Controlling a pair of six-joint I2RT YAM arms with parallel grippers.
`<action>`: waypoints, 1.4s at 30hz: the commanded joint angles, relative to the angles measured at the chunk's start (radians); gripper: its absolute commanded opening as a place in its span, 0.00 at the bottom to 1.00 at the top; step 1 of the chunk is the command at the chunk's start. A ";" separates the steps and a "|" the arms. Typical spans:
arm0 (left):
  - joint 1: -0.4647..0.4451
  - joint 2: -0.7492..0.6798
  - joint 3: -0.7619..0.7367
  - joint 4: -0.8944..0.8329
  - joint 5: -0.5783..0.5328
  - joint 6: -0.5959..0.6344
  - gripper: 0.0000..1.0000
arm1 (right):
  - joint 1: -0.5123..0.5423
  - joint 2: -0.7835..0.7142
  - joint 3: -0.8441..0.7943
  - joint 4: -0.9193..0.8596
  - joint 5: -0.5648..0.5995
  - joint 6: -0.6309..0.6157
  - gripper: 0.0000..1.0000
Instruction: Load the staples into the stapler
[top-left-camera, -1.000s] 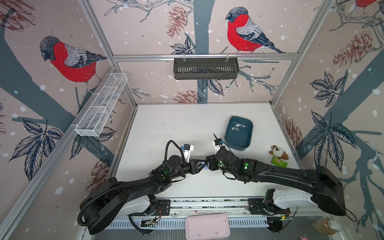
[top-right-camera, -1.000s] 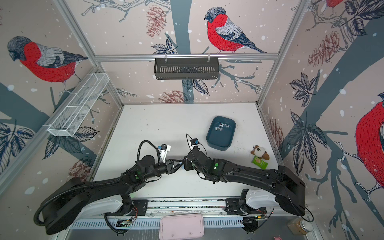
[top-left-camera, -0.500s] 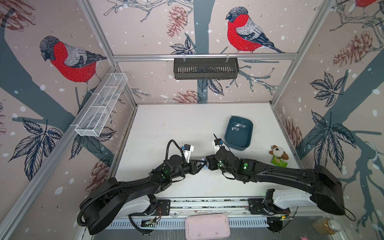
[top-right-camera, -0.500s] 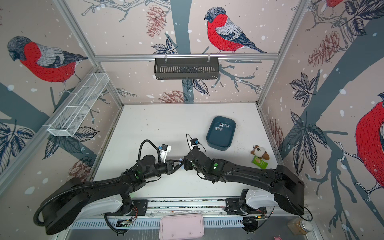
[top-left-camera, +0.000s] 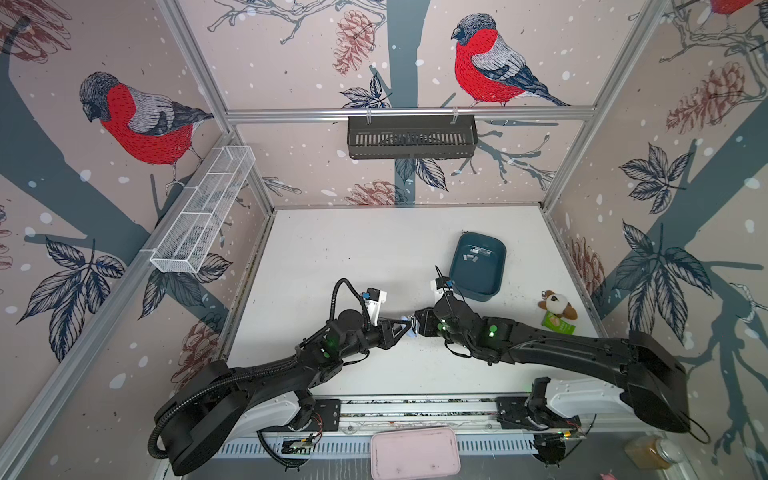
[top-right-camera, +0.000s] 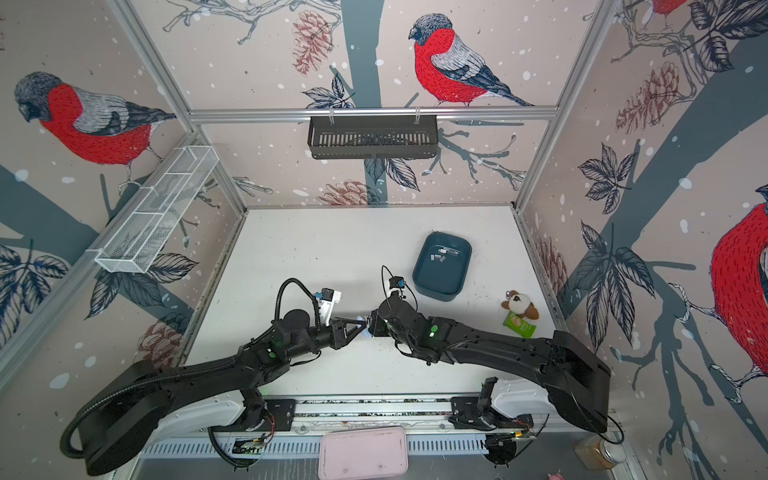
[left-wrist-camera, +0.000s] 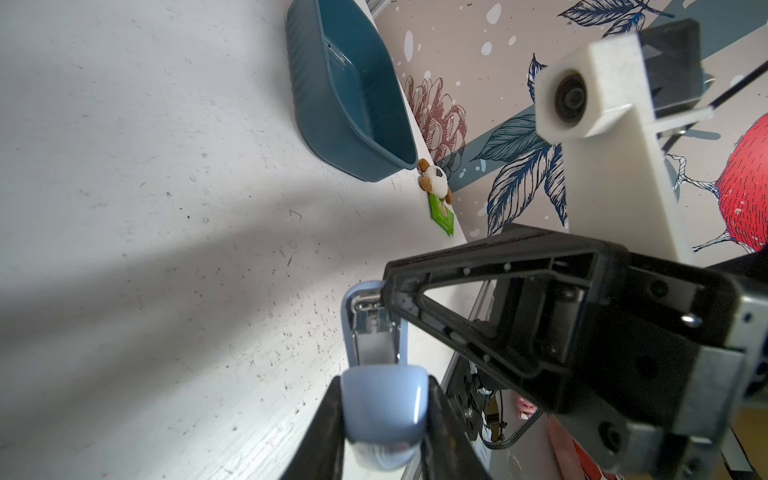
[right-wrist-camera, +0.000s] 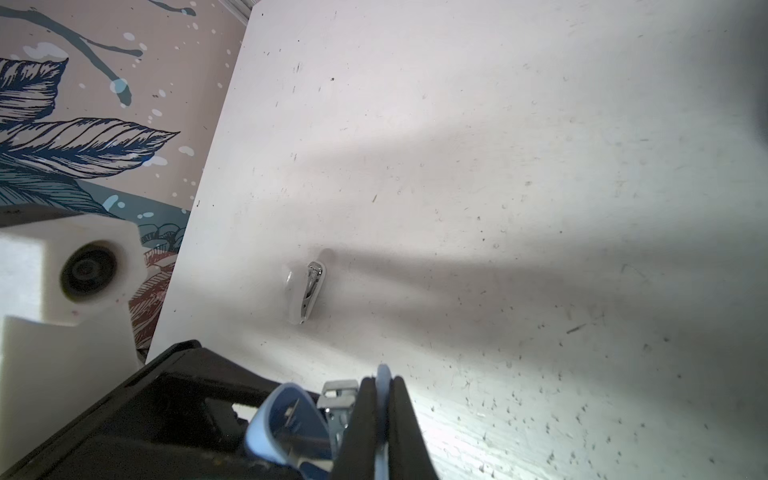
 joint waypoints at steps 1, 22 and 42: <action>0.000 -0.004 0.008 0.066 0.038 0.021 0.24 | -0.009 -0.010 -0.013 -0.017 0.028 0.027 0.14; 0.000 0.003 0.028 0.033 0.074 0.066 0.24 | -0.032 -0.084 -0.069 0.141 -0.152 -0.059 0.40; 0.001 -0.011 0.039 -0.023 0.047 0.085 0.24 | -0.039 -0.068 -0.054 0.016 -0.101 -0.040 0.30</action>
